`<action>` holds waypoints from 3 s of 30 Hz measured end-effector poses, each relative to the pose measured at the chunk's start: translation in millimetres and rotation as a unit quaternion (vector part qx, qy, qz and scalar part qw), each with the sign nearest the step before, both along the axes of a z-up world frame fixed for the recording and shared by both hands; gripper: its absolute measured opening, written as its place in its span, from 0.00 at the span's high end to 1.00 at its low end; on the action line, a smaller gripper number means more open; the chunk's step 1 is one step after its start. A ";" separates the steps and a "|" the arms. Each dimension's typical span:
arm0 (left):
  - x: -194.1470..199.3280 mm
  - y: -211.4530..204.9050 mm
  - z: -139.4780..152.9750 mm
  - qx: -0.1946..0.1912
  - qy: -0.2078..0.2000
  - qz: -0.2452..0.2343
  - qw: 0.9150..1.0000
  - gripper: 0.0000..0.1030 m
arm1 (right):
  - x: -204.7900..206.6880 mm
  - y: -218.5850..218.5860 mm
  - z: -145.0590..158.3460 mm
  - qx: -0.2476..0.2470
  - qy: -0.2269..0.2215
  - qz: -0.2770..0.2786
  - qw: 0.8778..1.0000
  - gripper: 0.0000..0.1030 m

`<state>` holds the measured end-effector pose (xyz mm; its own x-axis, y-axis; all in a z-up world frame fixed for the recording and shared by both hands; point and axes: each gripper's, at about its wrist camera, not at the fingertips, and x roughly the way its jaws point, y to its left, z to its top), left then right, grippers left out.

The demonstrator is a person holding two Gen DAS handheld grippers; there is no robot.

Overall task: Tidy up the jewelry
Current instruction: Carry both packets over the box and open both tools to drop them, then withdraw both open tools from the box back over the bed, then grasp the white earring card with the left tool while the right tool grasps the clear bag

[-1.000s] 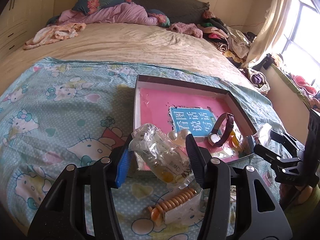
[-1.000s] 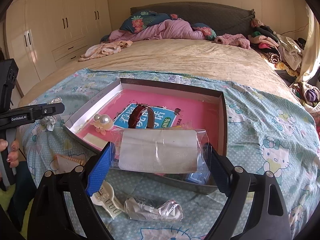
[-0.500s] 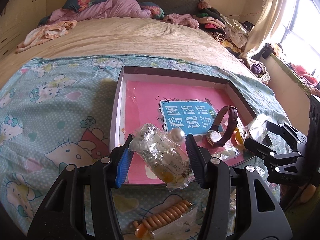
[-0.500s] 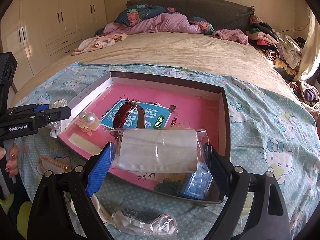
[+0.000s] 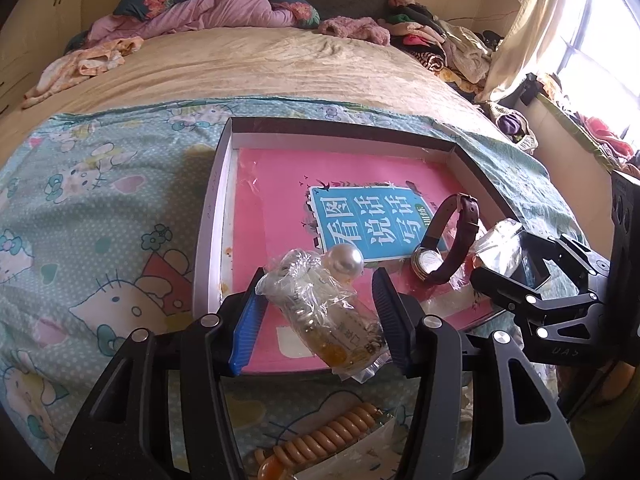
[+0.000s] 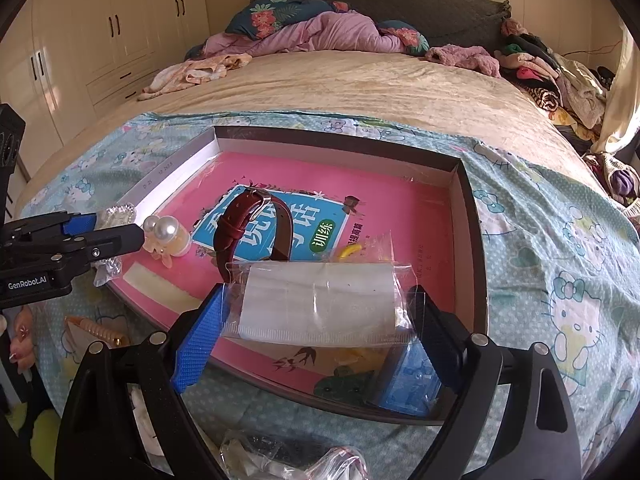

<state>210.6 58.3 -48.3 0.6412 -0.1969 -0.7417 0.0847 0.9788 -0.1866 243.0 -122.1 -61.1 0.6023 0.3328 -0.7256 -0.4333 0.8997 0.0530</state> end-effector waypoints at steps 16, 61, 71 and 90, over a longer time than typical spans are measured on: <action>-9.3 4.1 6.4 -0.003 -0.004 0.007 1.000 0.36 | -22.6 -19.2 17.2 0.031 -0.005 -0.008 0.999 0.10; -109.1 8.2 22.9 0.016 0.000 0.021 1.000 0.09 | -96.7 -39.1 51.5 0.047 -0.022 0.016 0.999 0.10; -117.5 -10.2 3.8 0.009 0.032 0.002 0.999 0.09 | -106.6 -52.8 44.5 0.048 -0.017 0.009 0.999 0.10; -100.2 -34.0 -28.0 -0.011 0.066 0.007 0.998 0.11 | -106.1 -78.1 19.3 0.057 0.010 -0.009 0.998 0.10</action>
<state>110.4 24.3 -76.3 0.5406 -0.2055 -0.8158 0.0451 0.9754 -0.2159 136.9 -200.2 -41.8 0.5945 0.4038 -0.6953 -0.4158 0.8945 0.1640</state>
